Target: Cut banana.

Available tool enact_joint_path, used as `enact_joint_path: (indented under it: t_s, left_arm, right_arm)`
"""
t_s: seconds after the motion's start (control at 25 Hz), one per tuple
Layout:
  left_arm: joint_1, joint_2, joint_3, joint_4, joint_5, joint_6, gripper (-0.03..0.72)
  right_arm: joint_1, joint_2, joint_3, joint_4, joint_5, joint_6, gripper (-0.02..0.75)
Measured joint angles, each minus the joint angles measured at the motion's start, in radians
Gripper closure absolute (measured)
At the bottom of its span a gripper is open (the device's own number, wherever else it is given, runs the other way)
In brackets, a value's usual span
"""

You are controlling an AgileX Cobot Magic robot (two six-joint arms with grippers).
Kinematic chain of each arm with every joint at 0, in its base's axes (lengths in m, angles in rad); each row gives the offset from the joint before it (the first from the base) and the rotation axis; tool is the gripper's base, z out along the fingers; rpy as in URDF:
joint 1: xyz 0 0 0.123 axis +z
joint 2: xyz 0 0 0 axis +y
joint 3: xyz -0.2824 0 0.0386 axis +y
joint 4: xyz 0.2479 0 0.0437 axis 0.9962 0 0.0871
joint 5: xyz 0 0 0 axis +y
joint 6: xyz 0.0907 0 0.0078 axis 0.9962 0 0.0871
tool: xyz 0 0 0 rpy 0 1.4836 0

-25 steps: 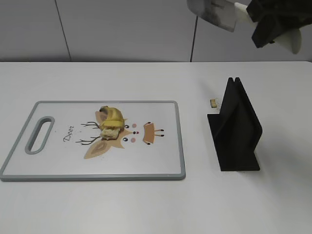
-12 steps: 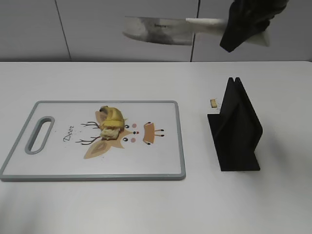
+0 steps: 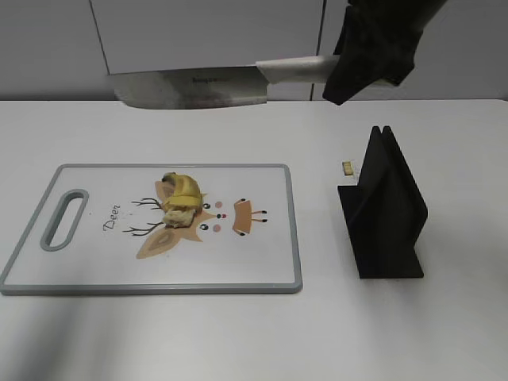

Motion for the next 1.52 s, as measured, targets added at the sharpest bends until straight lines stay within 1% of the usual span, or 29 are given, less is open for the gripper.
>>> enact_joint_path:
  t_s: [0.12,0.32,0.44,0.56,0.68,1.04,1.52]
  left_arm:
    - [-0.04,0.104,-0.106,-0.001,0.046,0.03,0.103]
    - [-0.12,0.249,-0.234,0.001,0.115,0.106,0.103]
    - [-0.166,0.32,-0.267,0.032,0.127,0.125,0.103]
    - [-0.192,0.375,-0.272,0.083,0.126,0.131,0.103]
    - [-0.195,0.422,-0.272,0.106,0.111,0.132,0.103]
    - [-0.195,0.495,-0.273,0.109,0.033,0.135,0.103]
    - [-0.197,0.597,-0.273,0.109,0.021,0.156,0.103]
  right_arm:
    - [0.001,0.021,0.0,0.042,0.0,-0.06,0.566]
    - [0.001,0.048,0.0,0.099,-0.004,-0.116,0.566]
    - [0.001,0.069,0.0,0.109,-0.004,-0.123,0.566]
    - [0.001,0.092,-0.001,0.134,-0.007,-0.144,0.566]
    - [0.002,0.102,-0.001,0.143,-0.025,-0.155,0.566]
    - [0.002,0.141,-0.002,0.161,-0.05,-0.184,0.567]
    - [0.002,0.195,-0.002,0.171,-0.085,-0.208,0.567]
